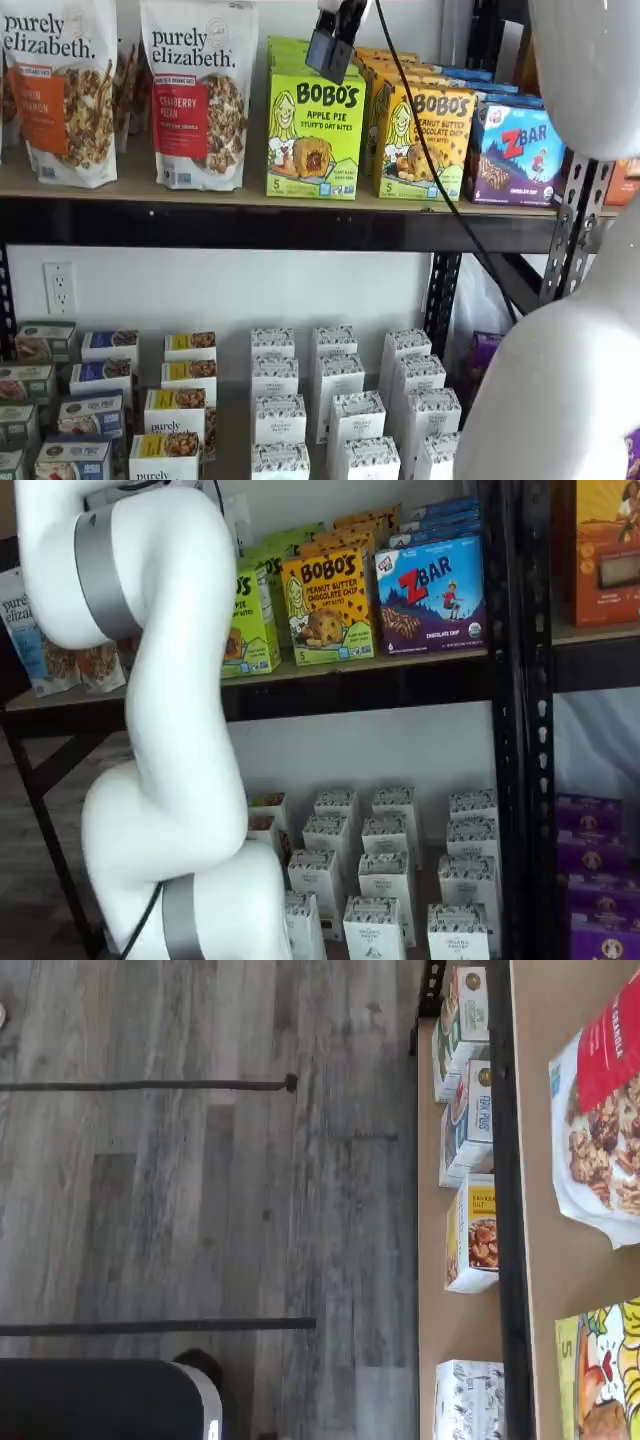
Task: Pick the green box on the top shelf, the fourth from the left
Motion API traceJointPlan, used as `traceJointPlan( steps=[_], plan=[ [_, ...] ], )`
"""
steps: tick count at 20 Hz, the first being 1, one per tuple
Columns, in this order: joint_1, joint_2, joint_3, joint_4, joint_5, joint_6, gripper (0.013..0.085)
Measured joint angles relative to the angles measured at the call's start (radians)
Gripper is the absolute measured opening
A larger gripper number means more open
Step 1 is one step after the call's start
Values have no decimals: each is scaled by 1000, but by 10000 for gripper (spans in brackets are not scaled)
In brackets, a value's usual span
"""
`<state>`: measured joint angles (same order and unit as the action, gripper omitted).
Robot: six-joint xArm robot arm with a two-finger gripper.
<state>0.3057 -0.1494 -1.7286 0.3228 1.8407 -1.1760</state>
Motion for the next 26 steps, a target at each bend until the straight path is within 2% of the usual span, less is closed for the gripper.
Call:
traceJointPlan(
  steps=[2,6,15,26],
  plan=[
    [-7,-29,42,-4,-59,-12,850],
    [-28,-32,46,-3,-75,-32,850],
    [-48,-66,110,2,-188,-59,850],
    [-69,2,59,1,-217,-84,850]
  ],
)
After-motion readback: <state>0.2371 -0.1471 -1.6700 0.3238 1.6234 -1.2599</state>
